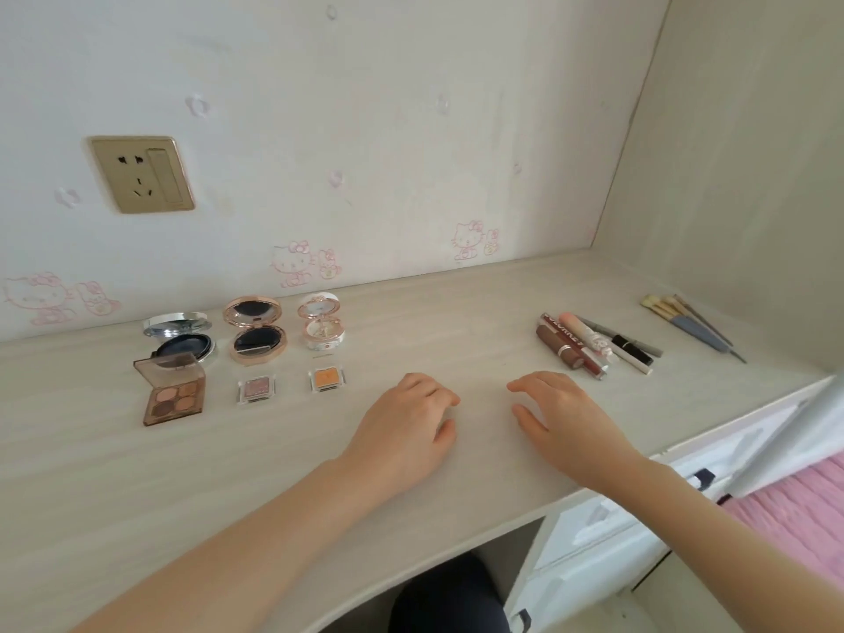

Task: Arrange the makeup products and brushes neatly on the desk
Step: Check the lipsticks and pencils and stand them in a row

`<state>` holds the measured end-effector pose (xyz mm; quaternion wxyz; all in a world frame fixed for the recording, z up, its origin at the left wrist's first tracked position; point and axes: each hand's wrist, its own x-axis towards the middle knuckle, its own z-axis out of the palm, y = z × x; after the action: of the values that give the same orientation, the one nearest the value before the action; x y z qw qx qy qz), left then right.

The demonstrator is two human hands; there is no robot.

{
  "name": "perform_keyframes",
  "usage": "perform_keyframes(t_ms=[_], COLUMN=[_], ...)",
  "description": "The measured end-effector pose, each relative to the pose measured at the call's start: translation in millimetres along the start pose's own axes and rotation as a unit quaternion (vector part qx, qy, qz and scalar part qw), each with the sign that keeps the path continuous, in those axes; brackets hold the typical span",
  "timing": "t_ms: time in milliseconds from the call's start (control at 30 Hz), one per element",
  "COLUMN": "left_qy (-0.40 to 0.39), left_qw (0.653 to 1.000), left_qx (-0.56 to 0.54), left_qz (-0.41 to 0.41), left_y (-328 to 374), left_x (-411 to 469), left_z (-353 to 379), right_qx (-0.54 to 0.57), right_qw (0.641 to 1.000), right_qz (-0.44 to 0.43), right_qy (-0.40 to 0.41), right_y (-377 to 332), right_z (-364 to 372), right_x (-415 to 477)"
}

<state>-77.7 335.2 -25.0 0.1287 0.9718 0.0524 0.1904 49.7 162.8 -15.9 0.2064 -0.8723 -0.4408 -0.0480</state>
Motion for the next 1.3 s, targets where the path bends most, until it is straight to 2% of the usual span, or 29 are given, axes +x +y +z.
perform_keyframes(t_ms=[267,533,767,1100,1300], left_qy=[-0.005,-0.021,-0.031,-0.071,-0.031], left_qw=[0.997,0.995,0.989,0.976,0.965], left_qx=[-0.071,-0.094,-0.124,-0.171,-0.224], left_qz=[-0.006,-0.038,-0.081,-0.113,-0.133], left_y=[32.6,38.9,42.1,47.2,47.5], left_x=[60.3,119.7,155.3,176.1,170.6], left_z=[36.2,60.3,73.0,76.9,74.4], right_qx=[0.001,-0.008,-0.033,-0.128,-0.135], right_qw=[0.998,0.994,0.99,0.982,0.98], right_qz=[0.051,0.064,0.069,0.107,0.106], right_qy=[0.047,0.084,0.115,0.093,0.097], right_y=[53.1,88.4,91.9,89.8,90.3], right_z=[-18.8,-19.0,-13.1,-7.9,-7.4], right_x=[-13.3,2.3,25.8,44.1,43.4])
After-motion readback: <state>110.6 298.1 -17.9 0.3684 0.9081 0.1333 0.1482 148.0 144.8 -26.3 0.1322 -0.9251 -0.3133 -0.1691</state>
